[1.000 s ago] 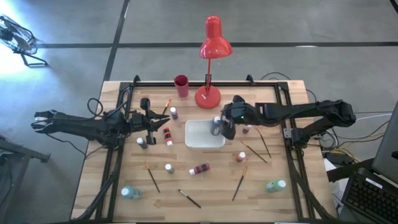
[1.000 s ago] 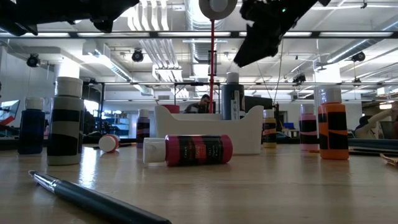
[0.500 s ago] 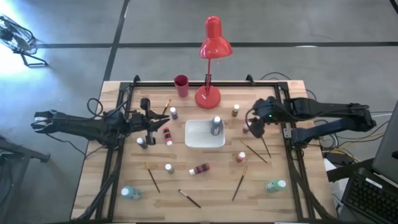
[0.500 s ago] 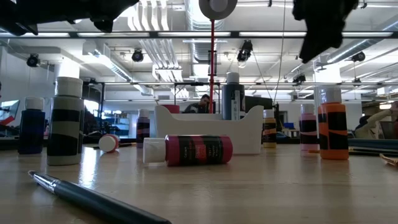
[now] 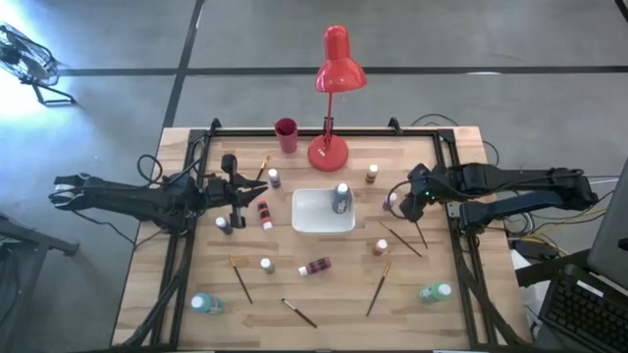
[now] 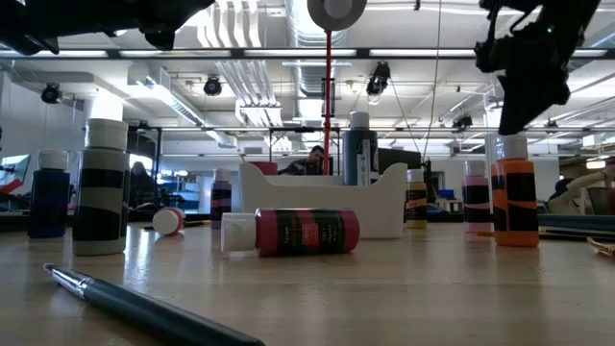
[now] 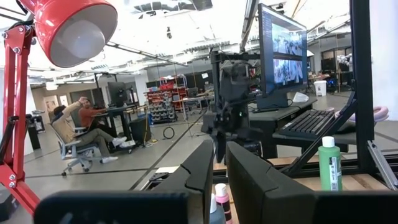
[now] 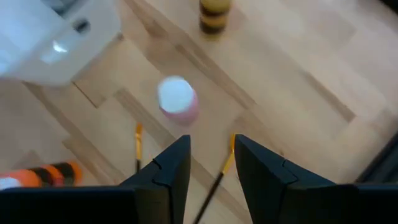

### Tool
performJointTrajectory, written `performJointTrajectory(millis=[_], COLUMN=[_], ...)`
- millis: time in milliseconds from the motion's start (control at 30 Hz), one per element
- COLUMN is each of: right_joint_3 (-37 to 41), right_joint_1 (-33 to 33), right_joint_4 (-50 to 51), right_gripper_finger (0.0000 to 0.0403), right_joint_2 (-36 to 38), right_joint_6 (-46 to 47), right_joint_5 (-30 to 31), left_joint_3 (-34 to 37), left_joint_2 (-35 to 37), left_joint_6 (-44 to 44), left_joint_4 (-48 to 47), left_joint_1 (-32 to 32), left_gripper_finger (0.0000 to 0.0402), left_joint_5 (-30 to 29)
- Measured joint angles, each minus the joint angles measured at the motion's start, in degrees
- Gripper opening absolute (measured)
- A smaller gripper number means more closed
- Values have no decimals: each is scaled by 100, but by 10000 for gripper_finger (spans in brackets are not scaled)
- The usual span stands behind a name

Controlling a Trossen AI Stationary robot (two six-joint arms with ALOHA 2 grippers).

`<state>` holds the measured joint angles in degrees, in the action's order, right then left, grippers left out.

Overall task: Pick & Place Paint Supplies
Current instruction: Put the pink paint bottle into the white bin

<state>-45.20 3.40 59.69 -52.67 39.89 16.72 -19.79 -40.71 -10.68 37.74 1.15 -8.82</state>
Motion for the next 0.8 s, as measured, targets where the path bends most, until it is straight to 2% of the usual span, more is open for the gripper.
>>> performJointTrajectory(millis=[233,500,800], right_joint_3=[179,196,195], right_joint_1=[5,53,472], right_joint_4=[-73,-225,-226], right_gripper_finger=[137,175,201], right_joint_2=[-244,-738,-1169], right_joint_6=[320,386,527], right_joint_5=[531,593,876], left_joint_3=[-1,-2,0], left_joint_2=[0,0,0], left_joint_6=[-2,-81,-85], left_joint_4=[5,26,26], left_joint_1=[0,3,4], left_gripper_finger=[51,51,51], left_joint_5=[0,-1,-2])
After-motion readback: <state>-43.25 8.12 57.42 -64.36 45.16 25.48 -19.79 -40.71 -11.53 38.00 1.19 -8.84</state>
